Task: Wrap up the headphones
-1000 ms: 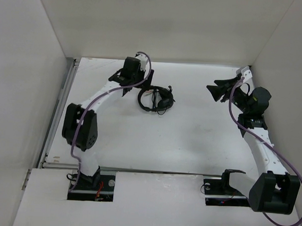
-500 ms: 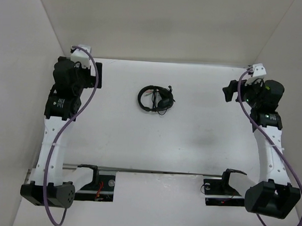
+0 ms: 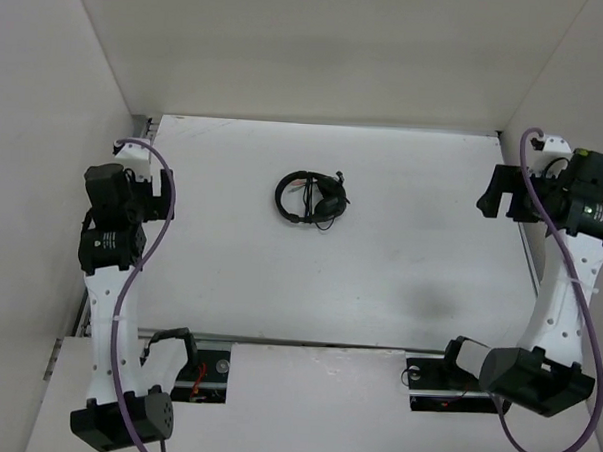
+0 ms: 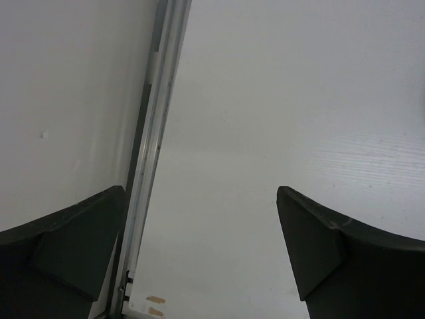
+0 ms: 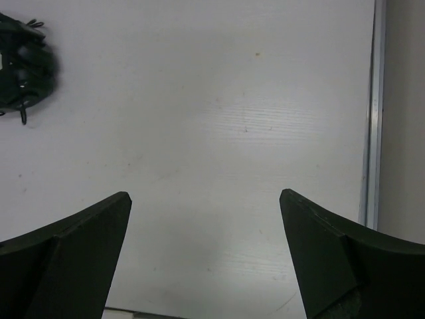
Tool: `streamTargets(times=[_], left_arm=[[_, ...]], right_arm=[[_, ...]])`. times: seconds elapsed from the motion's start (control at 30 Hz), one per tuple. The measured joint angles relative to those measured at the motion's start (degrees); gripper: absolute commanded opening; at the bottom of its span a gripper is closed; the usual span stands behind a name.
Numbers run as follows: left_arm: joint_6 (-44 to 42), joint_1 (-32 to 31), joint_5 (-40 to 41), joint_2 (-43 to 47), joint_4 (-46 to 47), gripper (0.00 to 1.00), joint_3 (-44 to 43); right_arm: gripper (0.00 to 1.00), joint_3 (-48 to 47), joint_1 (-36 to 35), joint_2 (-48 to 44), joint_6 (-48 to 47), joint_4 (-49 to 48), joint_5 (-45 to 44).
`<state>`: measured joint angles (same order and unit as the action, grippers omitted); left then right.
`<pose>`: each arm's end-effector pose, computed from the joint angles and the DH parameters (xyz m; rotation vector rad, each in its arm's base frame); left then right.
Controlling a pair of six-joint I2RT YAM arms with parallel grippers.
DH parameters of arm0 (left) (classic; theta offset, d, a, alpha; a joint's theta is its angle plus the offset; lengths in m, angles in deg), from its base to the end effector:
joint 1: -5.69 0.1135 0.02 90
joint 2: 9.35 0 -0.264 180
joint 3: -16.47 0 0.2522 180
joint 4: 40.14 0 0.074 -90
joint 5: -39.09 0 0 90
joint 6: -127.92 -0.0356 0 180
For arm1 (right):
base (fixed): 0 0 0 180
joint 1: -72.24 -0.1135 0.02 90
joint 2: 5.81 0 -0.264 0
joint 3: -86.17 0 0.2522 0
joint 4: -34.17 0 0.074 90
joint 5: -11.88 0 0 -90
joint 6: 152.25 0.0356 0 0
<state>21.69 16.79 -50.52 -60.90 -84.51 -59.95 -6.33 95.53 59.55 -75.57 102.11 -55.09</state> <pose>0.1844 0.0364 0.3897 0.0815 1.9230 0.3277 0.2032 -0.0723 0.3987 -0.0133 2.2181 0.1096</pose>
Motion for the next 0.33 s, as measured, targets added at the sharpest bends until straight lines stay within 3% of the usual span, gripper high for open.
streamTargets(times=[0.13, 0.33], left_arm=[[0.11, 1.33, -2.16, 0.98, -0.09, 1.00, 0.07], [0.04, 2.23, -3.61, 4.52, -0.04, 1.00, 1.77]], right_arm=[[1.00, -8.02, 1.70, 1.16, 0.33, 7.17, 2.08], [1.00, -1.42, 7.58, -11.06, 2.34, 0.76, -0.85]])
